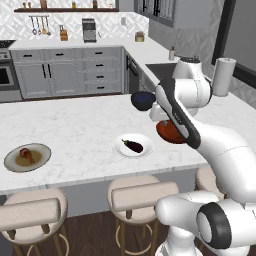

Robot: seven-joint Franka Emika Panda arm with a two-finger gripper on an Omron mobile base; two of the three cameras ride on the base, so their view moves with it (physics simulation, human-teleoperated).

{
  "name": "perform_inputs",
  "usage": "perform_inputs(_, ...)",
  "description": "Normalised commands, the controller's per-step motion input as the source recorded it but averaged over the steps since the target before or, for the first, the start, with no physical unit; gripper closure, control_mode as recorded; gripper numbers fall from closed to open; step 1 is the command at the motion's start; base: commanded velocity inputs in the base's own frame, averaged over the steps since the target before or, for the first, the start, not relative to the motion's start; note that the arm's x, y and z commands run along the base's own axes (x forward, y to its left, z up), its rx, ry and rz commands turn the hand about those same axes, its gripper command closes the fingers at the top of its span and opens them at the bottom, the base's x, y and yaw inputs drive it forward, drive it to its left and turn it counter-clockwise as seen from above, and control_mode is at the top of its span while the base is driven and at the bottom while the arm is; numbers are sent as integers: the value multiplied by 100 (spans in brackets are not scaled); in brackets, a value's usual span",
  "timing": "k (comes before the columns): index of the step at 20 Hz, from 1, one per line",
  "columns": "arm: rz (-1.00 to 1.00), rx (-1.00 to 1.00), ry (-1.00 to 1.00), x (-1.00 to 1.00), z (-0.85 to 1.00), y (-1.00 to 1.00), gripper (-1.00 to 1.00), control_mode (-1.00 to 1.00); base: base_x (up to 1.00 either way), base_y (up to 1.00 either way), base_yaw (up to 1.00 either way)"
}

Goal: Pick the chicken drumstick and eggplant from their plates and place them in the bowl. Then put the bowl in the fridge.

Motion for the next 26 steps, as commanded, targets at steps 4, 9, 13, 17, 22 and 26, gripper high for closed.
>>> perform_inputs(4, 1, -7, 0, 0, -23, 0, -100, -100, 0, 0, 0)
perform_inputs(9, 3, -8, -20, 2, -80, 5, -100, -100, 0, 0, 0)
perform_inputs(13, 3, -5, -25, 26, -81, 8, -100, -100, 0, 0, 0)
perform_inputs(17, 4, -5, -15, 66, -55, 28, -100, -100, 0, 0, 0)
perform_inputs(22, 1, 0, 1, 96, -24, 34, -100, -100, 0, 0, 0)
perform_inputs(26, 8, 1, 22, 100, 0, 8, -100, -100, 0, 0, 0)
